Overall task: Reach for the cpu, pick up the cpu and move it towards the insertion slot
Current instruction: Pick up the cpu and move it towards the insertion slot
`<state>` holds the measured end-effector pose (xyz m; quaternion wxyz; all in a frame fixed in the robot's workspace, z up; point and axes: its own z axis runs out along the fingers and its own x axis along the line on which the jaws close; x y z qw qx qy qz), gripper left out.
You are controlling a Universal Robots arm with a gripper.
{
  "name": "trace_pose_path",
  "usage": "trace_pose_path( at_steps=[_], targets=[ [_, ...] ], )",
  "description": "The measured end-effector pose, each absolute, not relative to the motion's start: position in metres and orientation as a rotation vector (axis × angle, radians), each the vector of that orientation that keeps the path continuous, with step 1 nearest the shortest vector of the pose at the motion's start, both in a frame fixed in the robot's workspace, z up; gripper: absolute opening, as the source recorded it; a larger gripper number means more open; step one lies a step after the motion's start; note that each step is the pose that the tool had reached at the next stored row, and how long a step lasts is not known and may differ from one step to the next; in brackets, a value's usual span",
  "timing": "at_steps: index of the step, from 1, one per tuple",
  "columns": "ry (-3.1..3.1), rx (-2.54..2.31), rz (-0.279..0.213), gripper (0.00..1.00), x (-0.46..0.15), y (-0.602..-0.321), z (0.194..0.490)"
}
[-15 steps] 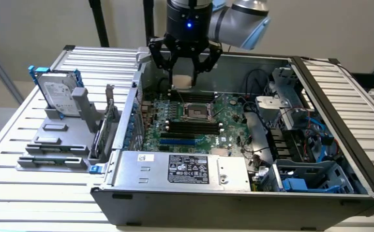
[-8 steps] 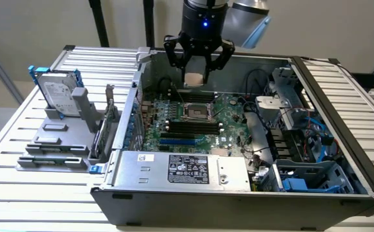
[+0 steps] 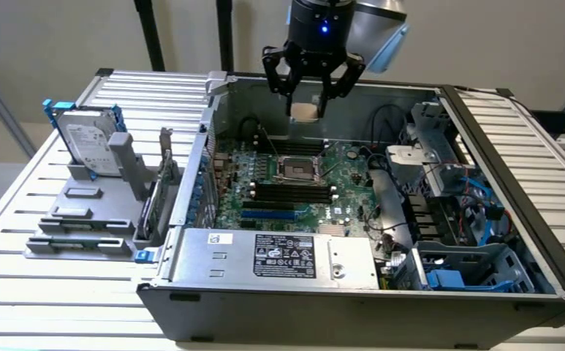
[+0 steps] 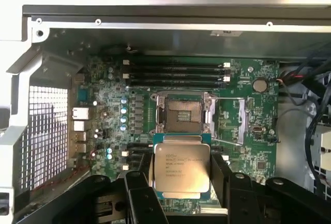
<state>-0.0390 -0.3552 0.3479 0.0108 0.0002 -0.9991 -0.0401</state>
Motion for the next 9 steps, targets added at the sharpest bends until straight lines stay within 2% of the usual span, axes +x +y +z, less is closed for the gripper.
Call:
trace_pose_path(
  at_steps=[9],
  targets=[
    [-3.130,0.002,-0.124,0.54,-0.036,-0.332,0.347]
  ],
)
